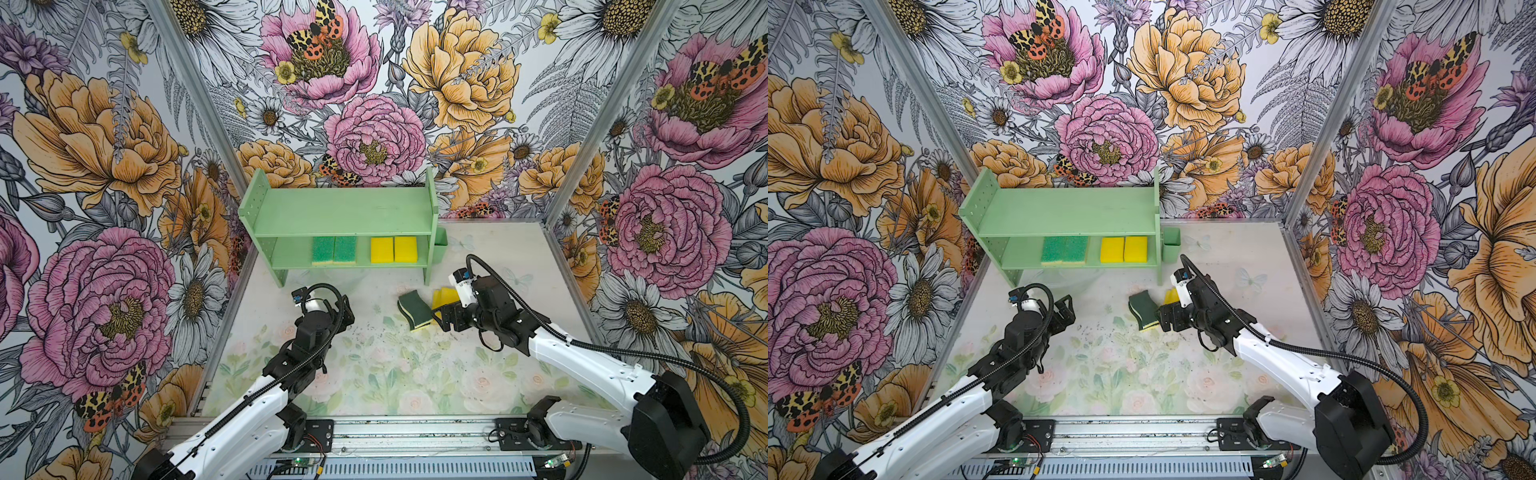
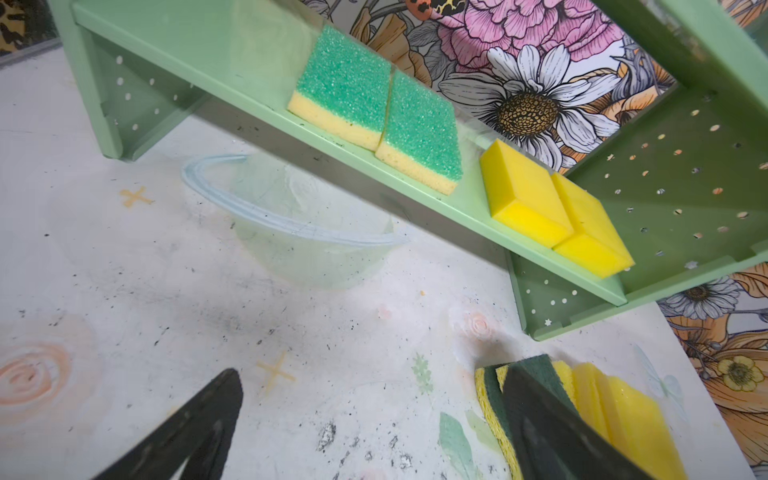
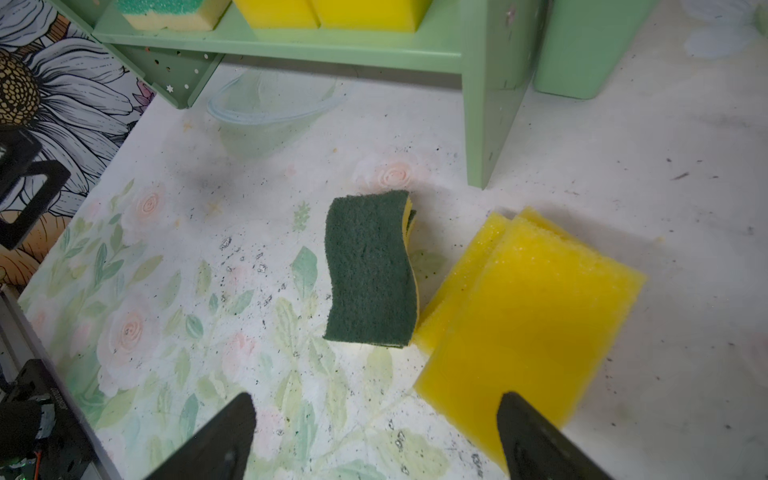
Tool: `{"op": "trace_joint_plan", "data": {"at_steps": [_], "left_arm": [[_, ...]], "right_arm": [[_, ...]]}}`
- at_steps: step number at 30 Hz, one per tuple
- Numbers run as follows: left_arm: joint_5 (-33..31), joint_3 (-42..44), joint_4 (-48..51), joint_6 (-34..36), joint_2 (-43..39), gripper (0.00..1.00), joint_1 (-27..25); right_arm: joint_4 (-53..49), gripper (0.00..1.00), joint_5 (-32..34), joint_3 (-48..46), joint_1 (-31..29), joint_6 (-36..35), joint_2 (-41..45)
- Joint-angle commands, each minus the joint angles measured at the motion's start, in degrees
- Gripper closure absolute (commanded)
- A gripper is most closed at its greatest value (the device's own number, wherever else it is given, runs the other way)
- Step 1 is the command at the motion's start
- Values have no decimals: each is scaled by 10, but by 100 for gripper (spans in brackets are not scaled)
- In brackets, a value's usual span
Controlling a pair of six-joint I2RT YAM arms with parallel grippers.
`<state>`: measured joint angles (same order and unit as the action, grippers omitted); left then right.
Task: Place and organize the cleaning sponges onto the shelf
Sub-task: 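Move the left gripper over the dark green scouring pad while the right gripper shifts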
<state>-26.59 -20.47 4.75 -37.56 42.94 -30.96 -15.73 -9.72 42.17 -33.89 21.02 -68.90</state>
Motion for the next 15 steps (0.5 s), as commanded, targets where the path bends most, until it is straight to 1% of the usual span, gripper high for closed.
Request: {"op": "trace_joint_plan", "data": {"at_steps": [1, 4, 9, 15], "left_arm": [[-22, -18, 52, -22, -11, 1, -2], [-25, -26, 73, -26, -11, 1, -2], [-39, -42, 125, -34, -16, 1, -2], [-42, -47, 176, -39, -56, 1, 14]], "right_arm": [[24, 7, 39, 19, -20, 6, -26], [24, 7, 60, 38, -39, 6, -57], [30, 7, 117, 64, -78, 7, -111], [36, 7, 145, 87, -97, 7, -164]]}}
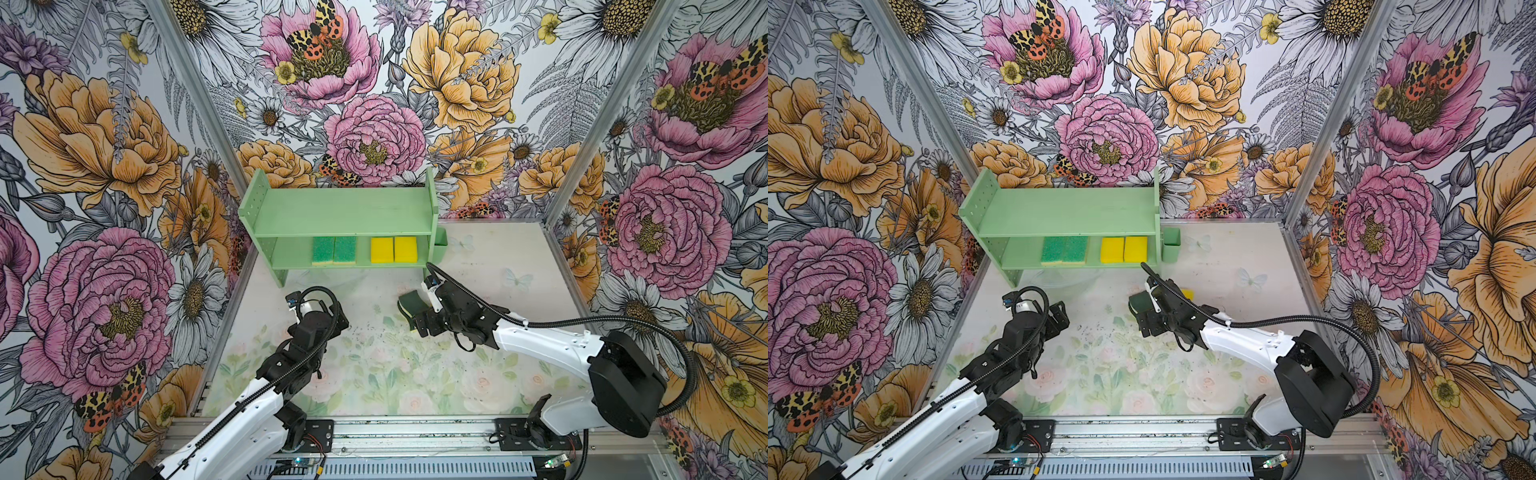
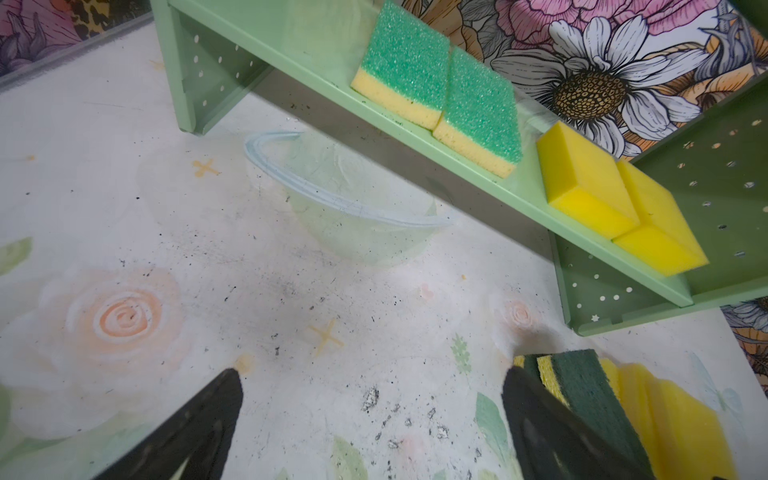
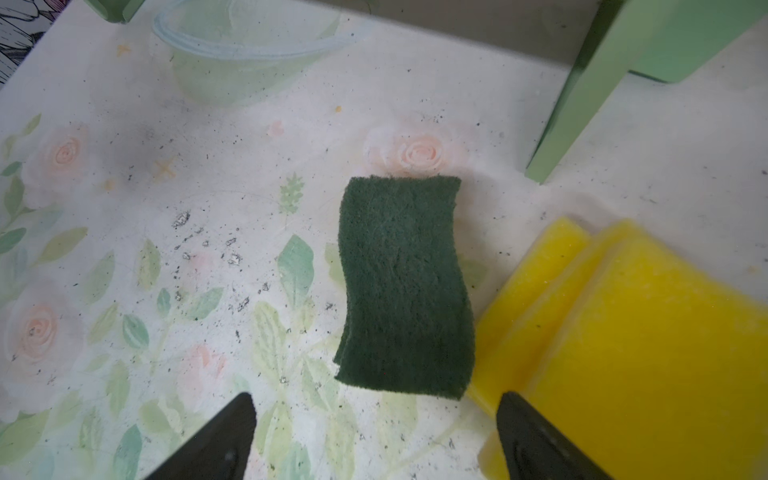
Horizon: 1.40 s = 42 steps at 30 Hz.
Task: Place and organize the cleaning sponges onto the shelf
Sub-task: 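Move the left gripper over the dark green scouring pad while the right gripper shifts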
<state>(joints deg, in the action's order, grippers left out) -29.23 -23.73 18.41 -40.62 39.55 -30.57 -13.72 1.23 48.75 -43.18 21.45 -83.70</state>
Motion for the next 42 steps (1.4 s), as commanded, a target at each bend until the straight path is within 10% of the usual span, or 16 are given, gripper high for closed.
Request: {"op": "trace_joint_plan", "data": {"at_steps": [1, 26, 42], "left_arm": [[-14, -12, 43, -9, -31, 1, 13], [30, 5, 61, -9, -85, 1, 63], [70, 33, -60, 12, -23, 1, 9]], "right_arm": [[16, 7, 37, 24, -4, 2, -23], [19, 10, -24, 91, -20, -49, -129], [37, 12, -92, 79, -52, -71, -98]]}}
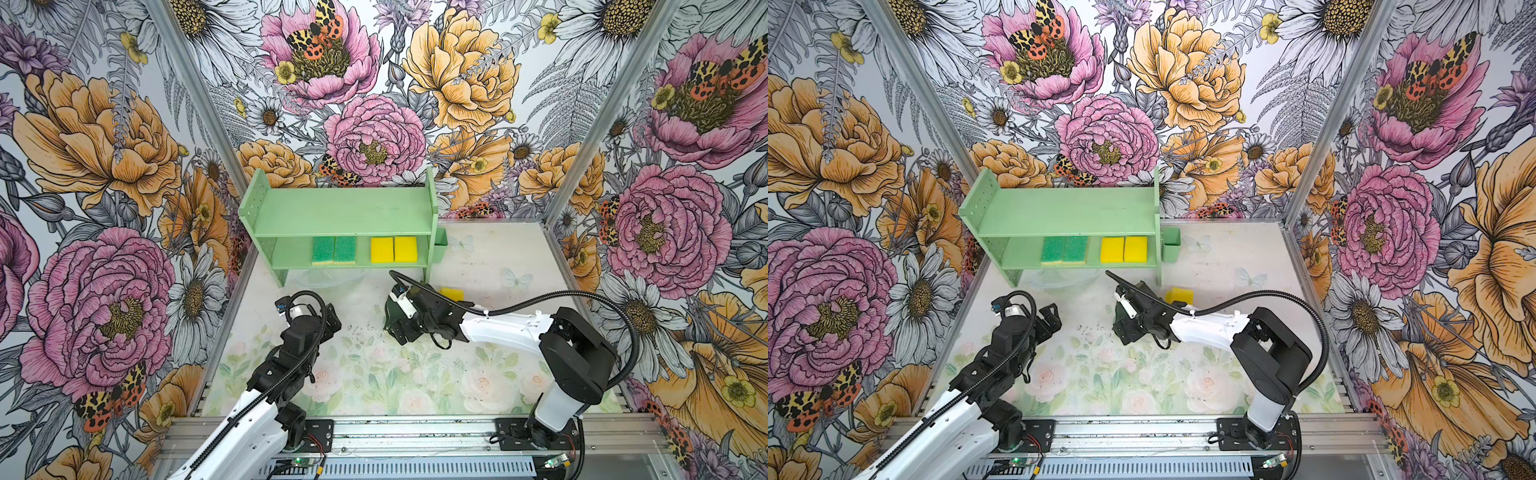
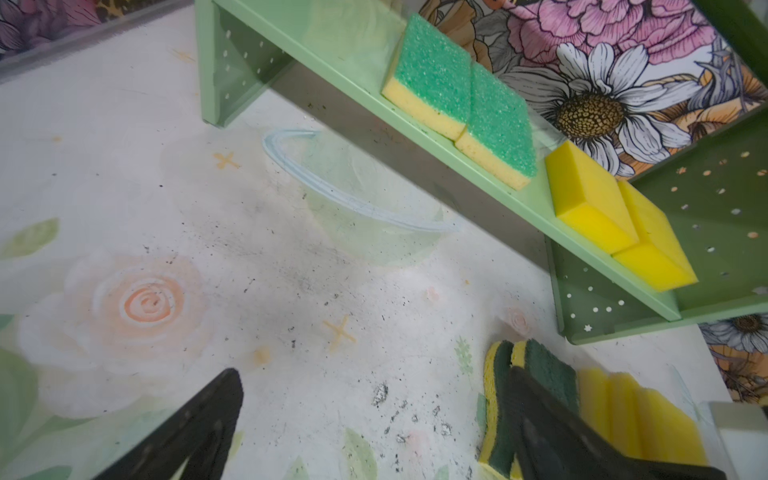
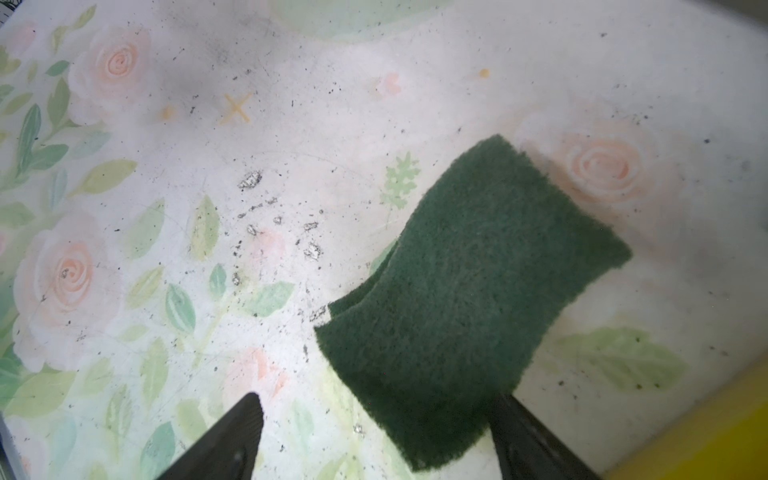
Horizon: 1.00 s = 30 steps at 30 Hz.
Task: Place and organize the cleaning sponges onto the shelf
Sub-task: 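Move the left gripper over the dark green scouring pad while the right gripper shifts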
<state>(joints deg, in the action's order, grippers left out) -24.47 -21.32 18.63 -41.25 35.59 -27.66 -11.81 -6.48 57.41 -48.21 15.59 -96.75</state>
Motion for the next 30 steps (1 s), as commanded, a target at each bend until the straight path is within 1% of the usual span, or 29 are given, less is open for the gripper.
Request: {"op": "trace_joint_plan", "data": {"at_steps": [1, 6, 11, 15, 19, 25, 30], "left_arm": [[24, 7, -76, 25, 30, 1, -34], [19, -23, -110, 57, 111, 1, -101], [15, -56, -146, 82, 198, 1, -168], [20, -84, -175, 98, 264, 1, -211], [-12, -126, -181, 98, 327, 1, -260], [-31, -182, -171, 90, 412, 1, -293], [-55, -230, -127, 53, 468, 1, -311]], "right_arm": [[18, 12, -16, -14, -1, -16, 44], [16, 10, -24, -53, 4, -29, 120], [4, 7, -37, -90, 25, -33, 211], [-20, 6, -51, -106, 70, -27, 263], [-38, 5, -56, -121, 122, -14, 296], [-48, 4, -65, -143, 184, 5, 318], [-48, 4, -68, -158, 210, 16, 324]]}}
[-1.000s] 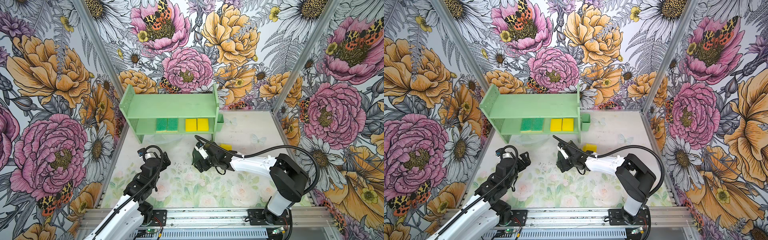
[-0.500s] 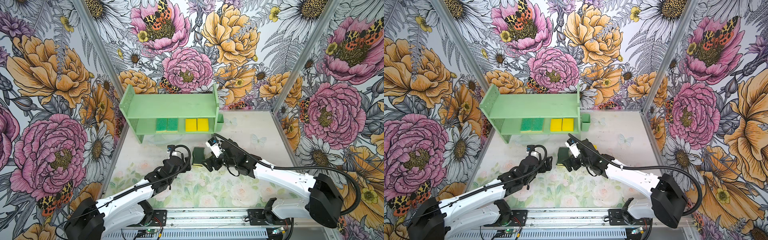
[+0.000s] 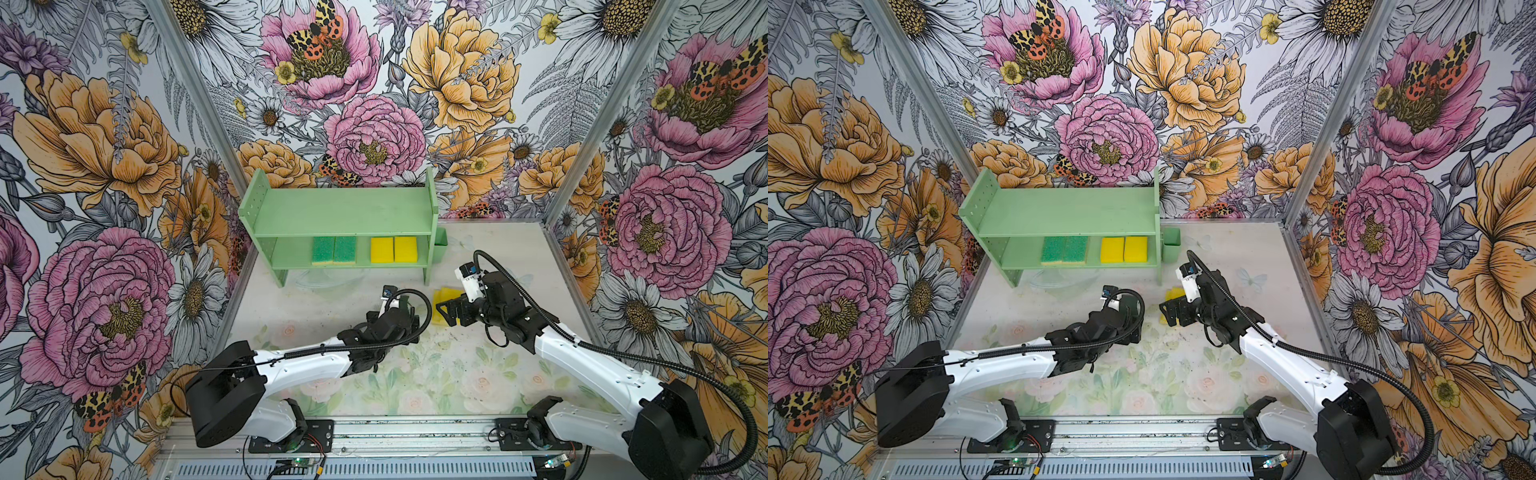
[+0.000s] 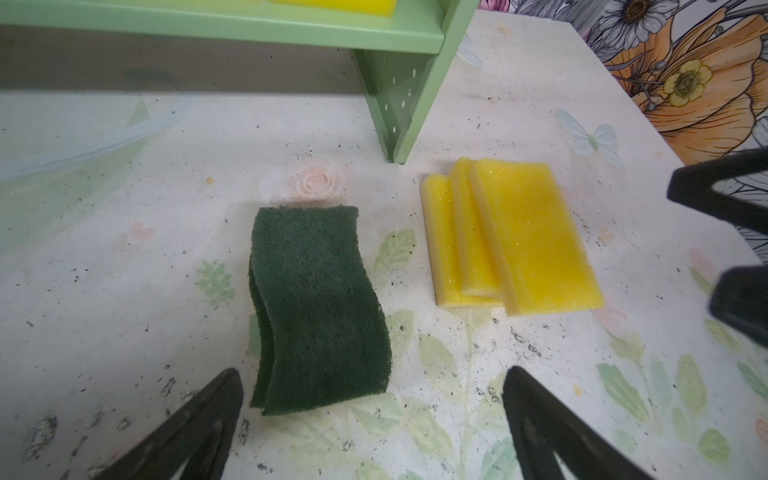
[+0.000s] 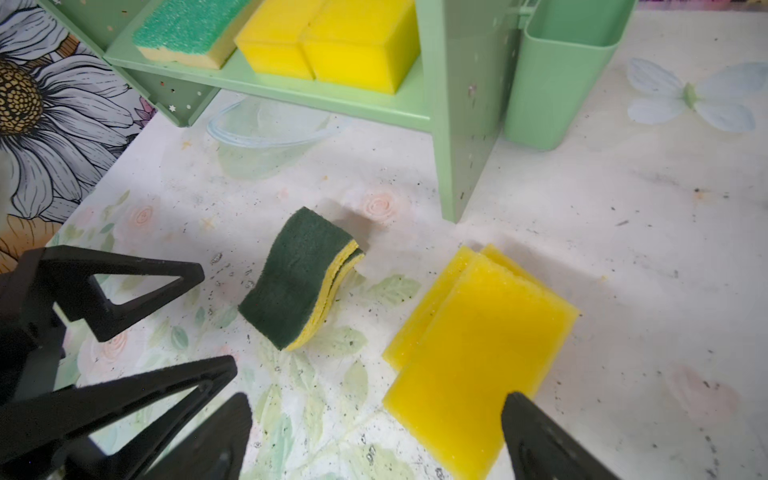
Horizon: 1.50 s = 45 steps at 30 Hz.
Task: Place and organize the cleaning sponges onto the shelf
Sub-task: 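Move the left gripper over the dark green scouring pad while the right gripper shifts, then lower the left gripper onto the dark green scouring pad and close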
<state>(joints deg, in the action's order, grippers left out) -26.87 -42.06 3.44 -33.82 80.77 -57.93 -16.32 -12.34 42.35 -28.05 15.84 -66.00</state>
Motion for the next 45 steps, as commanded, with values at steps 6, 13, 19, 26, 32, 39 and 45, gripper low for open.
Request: {"op": "trace_joint_plan", "data": {"at_steps": [6, 13, 19, 26, 32, 39, 45], "left_arm": [[-85, -73, 109, -70, 65, 1, -24], [-95, -85, 133, -108, 93, 5, -26], [-95, -94, 147, -133, 119, 8, -22], [-91, -100, 146, -140, 138, 9, -14], [-89, -100, 146, -135, 144, 10, -5], [-88, -106, 146, -125, 149, 16, -1], [-84, -112, 146, -123, 163, 17, 0]], "right_arm": [[-2, 4, -20, -23, 25, 11, 28], [-2, 4, -30, -39, 46, 10, 49], [-3, 4, -33, -43, 51, 12, 48], [-2, 4, -32, -47, 52, 14, 50], [-2, 4, -30, -49, 53, 13, 49], [-1, 4, -29, -49, 53, 13, 44], [-2, 4, -29, -49, 53, 12, 46]]}}
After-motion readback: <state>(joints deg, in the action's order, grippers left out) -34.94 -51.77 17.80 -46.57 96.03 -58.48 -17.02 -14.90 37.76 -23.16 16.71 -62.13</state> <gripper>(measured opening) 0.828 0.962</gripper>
